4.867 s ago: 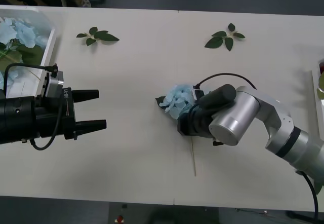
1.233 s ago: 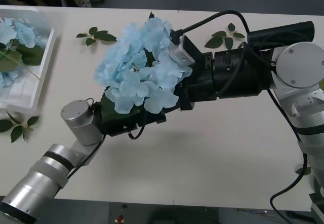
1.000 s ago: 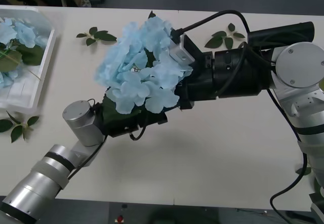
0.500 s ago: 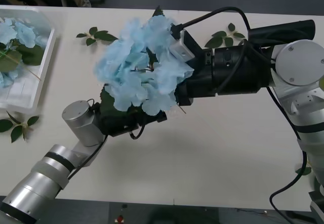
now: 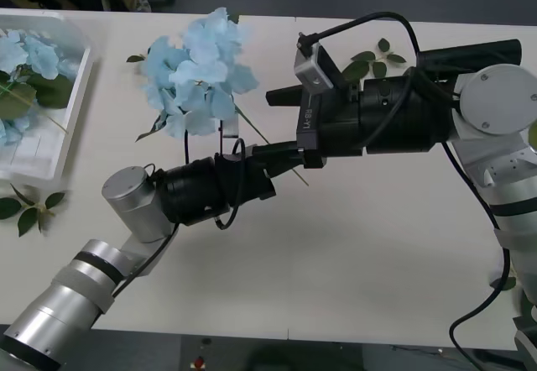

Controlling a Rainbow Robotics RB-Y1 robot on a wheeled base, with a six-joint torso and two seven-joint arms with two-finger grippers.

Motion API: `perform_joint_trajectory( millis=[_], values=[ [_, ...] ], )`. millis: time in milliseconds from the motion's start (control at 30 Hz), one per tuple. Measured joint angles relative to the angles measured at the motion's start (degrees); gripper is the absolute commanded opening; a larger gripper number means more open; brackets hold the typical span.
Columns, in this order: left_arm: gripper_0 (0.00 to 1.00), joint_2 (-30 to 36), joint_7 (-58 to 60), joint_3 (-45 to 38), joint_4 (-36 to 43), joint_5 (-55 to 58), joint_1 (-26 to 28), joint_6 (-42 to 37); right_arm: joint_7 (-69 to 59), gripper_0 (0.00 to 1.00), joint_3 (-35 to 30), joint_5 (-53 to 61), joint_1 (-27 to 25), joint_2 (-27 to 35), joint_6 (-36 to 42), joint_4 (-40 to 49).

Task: Put the red flowers into the right box and the blue flowers into the left box

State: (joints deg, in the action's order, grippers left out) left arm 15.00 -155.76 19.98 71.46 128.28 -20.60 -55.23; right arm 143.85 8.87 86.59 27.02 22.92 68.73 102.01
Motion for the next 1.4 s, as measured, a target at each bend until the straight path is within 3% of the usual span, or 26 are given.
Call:
perform_joint_trajectory(
  millis=[267,467,733,900,1133,1400],
  values=[
    [0.0,1.26,0.0,-0.06,0.0,0.03,0.0,0.01,0.04,1.0,-0.25,3.24,0.43,3.29,-1.36,0.0],
    [0.0,7.14,0.0,-2.25,2.8,-1.53,0.02,0.61,0.06,1.0,-0.15,4.05,1.24,9.75,-0.88,0.0],
    [0.0,28.69,0.0,-3.79,17.48,-0.53,0.08,2.12,10.94,1.0,-0.72,5.51,1.23,13.44,5.32,-2.08],
    [0.0,42.98,0.0,-5.32,19.36,2.27,0.09,2.12,11.01,1.0,-4.74,5.45,1.23,11.76,13.01,-7.21],
    [0.0,55.17,0.0,-8.86,12.44,1.99,0.09,2.21,11.01,1.0,-7.65,1.87,1.22,8.13,16.82,-9.17],
    [0.0,56.66,0.0,-11.52,-1.52,-6.59,0.09,6.59,11.01,1.0,-6.81,1.66,0.95,4.22,16.82,-9.21]
  ],
)
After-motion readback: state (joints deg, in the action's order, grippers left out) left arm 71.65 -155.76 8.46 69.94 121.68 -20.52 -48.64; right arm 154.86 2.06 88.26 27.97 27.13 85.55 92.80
